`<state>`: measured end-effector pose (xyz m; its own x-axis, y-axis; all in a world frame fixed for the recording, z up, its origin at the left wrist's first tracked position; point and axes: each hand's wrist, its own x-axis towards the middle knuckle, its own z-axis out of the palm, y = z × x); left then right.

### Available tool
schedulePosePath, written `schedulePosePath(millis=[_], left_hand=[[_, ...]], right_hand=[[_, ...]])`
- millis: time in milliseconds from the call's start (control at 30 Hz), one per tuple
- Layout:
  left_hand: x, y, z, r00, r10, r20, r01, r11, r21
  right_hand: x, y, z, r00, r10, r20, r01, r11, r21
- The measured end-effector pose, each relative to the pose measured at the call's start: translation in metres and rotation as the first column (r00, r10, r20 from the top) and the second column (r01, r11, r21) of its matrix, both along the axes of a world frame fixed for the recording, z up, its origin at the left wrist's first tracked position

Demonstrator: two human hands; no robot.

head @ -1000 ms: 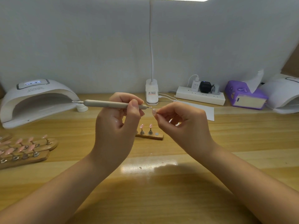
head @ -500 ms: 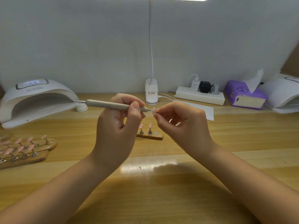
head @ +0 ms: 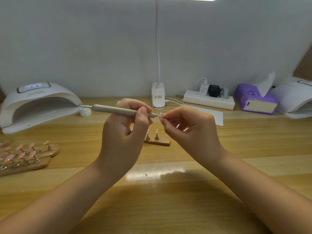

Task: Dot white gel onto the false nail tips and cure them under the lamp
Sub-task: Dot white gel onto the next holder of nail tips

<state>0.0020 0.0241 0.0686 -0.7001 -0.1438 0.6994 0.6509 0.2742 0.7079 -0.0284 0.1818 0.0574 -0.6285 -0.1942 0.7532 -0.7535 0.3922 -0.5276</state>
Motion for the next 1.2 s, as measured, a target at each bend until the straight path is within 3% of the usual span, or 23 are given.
schedulePosePath(millis=[400, 1200], left_hand=[[0.0023, 0.0, 0.0019, 0.996, -0.063, -0.067, 0.068, 0.995, 0.075], [-0.001, -0.0004, -0.0049, 0.998, -0.055, -0.015, 0.056, 0.997, 0.05]], right_hand=[[-0.0004, 0.0003, -0.0001, 1.0, -0.004, -0.012, 0.004, 1.0, 0.0], [0.0, -0.0002, -0.0005, 1.0, -0.002, -0.008, 0.002, 1.0, -0.002]])
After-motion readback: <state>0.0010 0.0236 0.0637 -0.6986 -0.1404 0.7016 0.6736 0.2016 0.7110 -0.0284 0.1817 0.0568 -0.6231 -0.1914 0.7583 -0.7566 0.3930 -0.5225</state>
